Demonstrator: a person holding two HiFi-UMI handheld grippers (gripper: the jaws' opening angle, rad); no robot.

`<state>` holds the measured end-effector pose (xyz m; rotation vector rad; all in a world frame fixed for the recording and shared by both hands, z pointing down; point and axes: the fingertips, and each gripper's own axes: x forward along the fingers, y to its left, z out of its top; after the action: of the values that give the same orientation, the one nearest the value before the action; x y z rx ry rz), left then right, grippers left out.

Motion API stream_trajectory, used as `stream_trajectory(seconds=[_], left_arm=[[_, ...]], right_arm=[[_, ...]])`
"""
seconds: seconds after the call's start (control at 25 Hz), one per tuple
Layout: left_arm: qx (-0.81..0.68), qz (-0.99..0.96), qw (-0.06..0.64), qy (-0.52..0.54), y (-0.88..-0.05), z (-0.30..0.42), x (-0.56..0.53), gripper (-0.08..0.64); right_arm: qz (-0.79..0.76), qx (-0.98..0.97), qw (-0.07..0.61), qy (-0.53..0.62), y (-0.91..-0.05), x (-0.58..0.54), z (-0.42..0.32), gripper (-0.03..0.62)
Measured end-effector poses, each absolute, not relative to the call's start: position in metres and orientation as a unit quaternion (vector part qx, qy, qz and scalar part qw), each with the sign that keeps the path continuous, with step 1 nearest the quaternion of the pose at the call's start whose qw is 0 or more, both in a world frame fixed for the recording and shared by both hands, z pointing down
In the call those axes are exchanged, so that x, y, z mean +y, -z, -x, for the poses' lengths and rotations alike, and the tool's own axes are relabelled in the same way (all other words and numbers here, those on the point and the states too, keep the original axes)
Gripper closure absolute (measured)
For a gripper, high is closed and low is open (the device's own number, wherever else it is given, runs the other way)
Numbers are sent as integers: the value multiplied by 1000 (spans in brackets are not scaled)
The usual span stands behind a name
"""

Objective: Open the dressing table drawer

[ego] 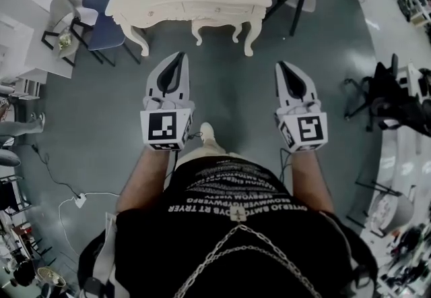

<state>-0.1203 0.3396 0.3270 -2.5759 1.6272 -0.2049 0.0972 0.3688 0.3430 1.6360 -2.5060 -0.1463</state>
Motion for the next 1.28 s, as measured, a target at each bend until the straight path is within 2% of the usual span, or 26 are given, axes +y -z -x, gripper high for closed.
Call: stream_trajectory(seconds=[1.28], left_arm=[[500, 863, 21, 64, -337, 178, 188, 557]], right_arm=[[-563, -820, 89, 41, -339, 236, -36, 591]])
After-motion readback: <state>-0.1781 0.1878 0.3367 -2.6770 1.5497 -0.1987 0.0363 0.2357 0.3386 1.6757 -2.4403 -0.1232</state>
